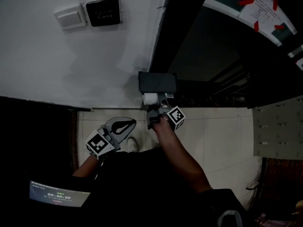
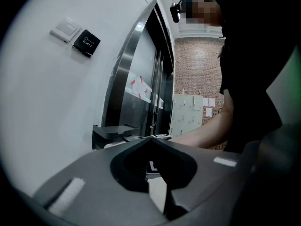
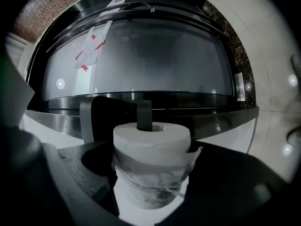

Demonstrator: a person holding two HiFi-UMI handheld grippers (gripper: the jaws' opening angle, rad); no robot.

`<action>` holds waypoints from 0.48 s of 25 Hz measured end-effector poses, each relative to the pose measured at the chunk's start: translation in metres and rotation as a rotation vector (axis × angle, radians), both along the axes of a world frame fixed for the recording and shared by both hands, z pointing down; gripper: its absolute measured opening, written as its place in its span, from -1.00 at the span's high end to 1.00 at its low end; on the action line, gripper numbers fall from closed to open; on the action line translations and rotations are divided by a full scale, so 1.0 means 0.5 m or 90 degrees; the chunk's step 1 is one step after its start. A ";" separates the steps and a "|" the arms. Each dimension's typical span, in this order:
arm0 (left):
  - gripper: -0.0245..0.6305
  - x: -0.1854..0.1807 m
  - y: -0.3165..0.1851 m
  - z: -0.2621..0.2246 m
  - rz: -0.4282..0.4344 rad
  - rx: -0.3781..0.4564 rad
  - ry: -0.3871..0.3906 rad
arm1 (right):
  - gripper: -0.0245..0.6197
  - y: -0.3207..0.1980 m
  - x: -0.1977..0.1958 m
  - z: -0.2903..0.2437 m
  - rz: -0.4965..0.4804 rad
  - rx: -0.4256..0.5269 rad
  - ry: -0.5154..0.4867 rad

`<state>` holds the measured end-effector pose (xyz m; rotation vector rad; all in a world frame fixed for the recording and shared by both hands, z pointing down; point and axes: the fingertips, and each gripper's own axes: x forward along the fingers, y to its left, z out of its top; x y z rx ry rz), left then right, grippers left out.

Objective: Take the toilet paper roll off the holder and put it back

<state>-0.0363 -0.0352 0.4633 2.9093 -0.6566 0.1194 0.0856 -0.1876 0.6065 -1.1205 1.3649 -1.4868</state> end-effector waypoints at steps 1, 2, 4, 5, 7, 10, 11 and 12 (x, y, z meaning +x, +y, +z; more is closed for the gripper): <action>0.92 -0.001 -0.001 0.004 0.001 0.005 -0.001 | -0.44 0.001 -0.002 0.000 0.001 0.002 0.000; 0.92 -0.002 -0.002 0.008 0.001 0.009 -0.001 | -0.44 0.001 -0.001 0.000 -0.001 0.007 0.003; 0.92 -0.002 -0.002 0.011 0.001 0.007 -0.001 | -0.44 0.001 0.000 -0.001 -0.011 0.022 0.019; 0.92 -0.001 -0.002 0.010 0.001 0.007 0.000 | -0.45 0.002 0.001 -0.001 -0.018 0.028 0.025; 0.92 0.002 -0.003 0.007 0.002 0.005 0.003 | -0.46 0.007 0.000 -0.003 -0.032 0.032 0.033; 0.92 0.011 -0.003 0.006 0.008 0.011 0.003 | -0.46 0.029 0.001 -0.006 -0.046 0.016 0.042; 0.92 0.014 -0.003 0.004 0.009 0.011 0.006 | -0.46 0.038 0.002 -0.003 -0.051 0.014 0.045; 0.92 0.018 -0.002 -0.001 0.010 0.008 0.009 | -0.46 0.048 0.004 0.001 -0.057 0.014 0.047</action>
